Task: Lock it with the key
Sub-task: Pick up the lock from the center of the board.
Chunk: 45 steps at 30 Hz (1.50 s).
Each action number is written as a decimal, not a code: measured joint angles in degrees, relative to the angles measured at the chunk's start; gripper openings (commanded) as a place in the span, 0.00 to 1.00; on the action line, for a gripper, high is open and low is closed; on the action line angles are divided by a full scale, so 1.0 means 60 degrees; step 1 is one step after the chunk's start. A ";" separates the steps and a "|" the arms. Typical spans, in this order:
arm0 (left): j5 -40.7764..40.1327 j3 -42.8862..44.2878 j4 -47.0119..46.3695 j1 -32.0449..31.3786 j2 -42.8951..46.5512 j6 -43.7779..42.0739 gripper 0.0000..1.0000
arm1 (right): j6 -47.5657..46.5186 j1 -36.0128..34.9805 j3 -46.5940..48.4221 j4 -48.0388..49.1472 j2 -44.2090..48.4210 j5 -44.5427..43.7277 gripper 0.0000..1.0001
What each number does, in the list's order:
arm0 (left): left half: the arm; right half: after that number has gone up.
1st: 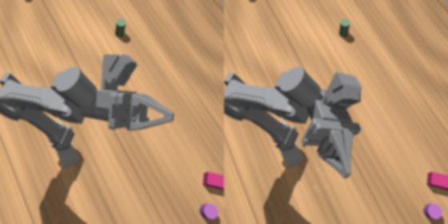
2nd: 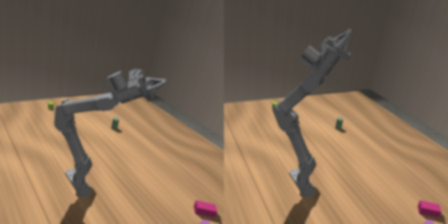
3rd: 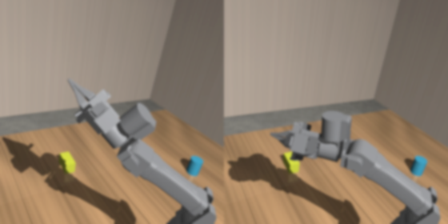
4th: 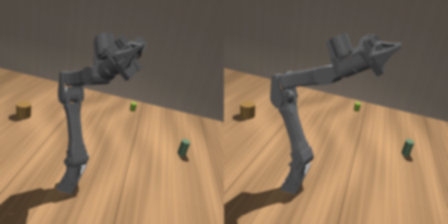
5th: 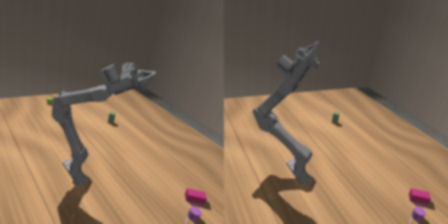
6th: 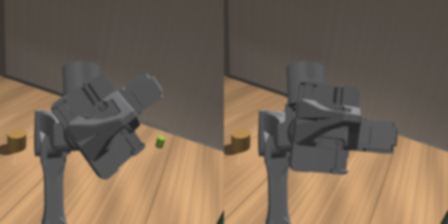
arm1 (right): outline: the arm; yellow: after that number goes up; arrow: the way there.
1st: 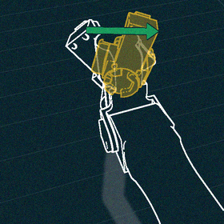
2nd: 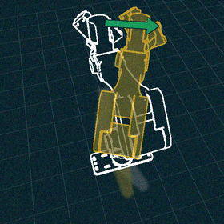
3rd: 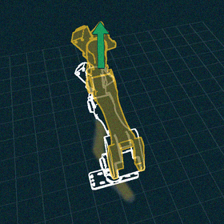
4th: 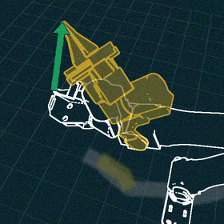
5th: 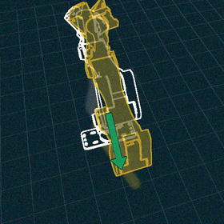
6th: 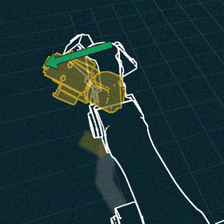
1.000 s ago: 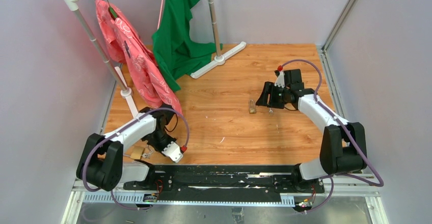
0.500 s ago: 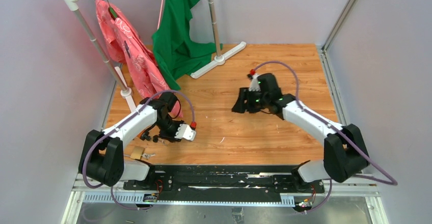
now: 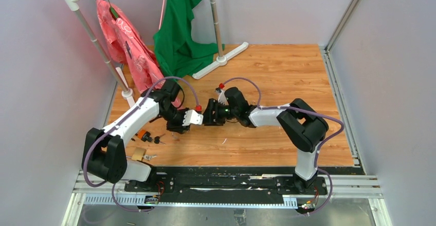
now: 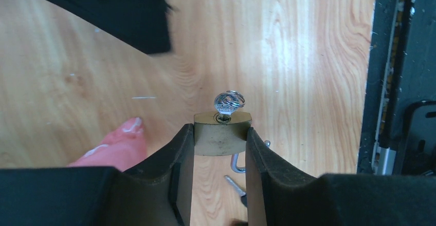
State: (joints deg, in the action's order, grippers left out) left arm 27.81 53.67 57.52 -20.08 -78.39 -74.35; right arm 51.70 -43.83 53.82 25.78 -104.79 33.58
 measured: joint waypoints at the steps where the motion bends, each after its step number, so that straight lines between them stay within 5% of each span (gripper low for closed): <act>1: 0.0022 0.0164 0.0000 0.0000 -0.0025 0.0073 0.00 | 0.0328 -0.0095 0.0033 0.0393 -0.0208 0.0106 0.60; 11: 0.0047 0.0962 -0.0029 0.0011 -0.0393 0.0634 0.00 | 0.1949 -0.0776 0.0659 0.2200 -0.0637 0.0033 0.53; 23: 0.0076 0.1428 -0.0095 0.0007 -0.0550 0.1224 0.00 | 0.2714 -0.1013 0.0790 0.2459 -0.1118 -0.0364 0.46; 32: -0.0015 0.1574 -0.0138 0.0011 -0.0619 0.1410 0.00 | 0.2994 -0.1013 0.1257 0.2568 -0.1639 -0.0273 0.21; 35: -0.0018 0.1574 -0.0135 0.0011 -0.0619 0.1428 0.00 | 0.3024 -0.1013 0.1319 0.2554 -0.1705 -0.0208 0.01; 37: -0.0029 0.1596 -0.0087 0.0011 -0.0619 0.1435 0.00 | 0.2976 -0.1013 0.1341 0.2539 -0.1723 -0.0168 0.00; 38: -0.0036 0.1603 -0.0066 0.0011 -0.0619 0.1446 0.04 | 0.2962 -0.1013 0.1344 0.2546 -0.1723 -0.0142 0.00; 40: -0.0040 0.1610 -0.0044 0.0011 -0.0619 0.1475 0.47 | 0.2925 -0.1009 0.1344 0.2546 -0.1723 -0.0109 0.00; 41: -0.0044 0.1614 -0.0044 0.0011 -0.0619 0.1508 0.58 | 0.2903 -0.1005 0.1344 0.2550 -0.1723 -0.0095 0.00; 45: -0.0113 0.1985 0.0226 0.0011 -0.0623 0.1683 0.68 | 0.2623 -0.0823 0.1271 0.2605 -0.1599 0.0095 0.00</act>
State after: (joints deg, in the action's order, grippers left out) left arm 27.14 65.58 58.87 -20.01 -82.13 -64.25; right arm 67.44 -48.77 61.45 41.41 -114.39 34.15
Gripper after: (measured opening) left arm 0.639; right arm 0.085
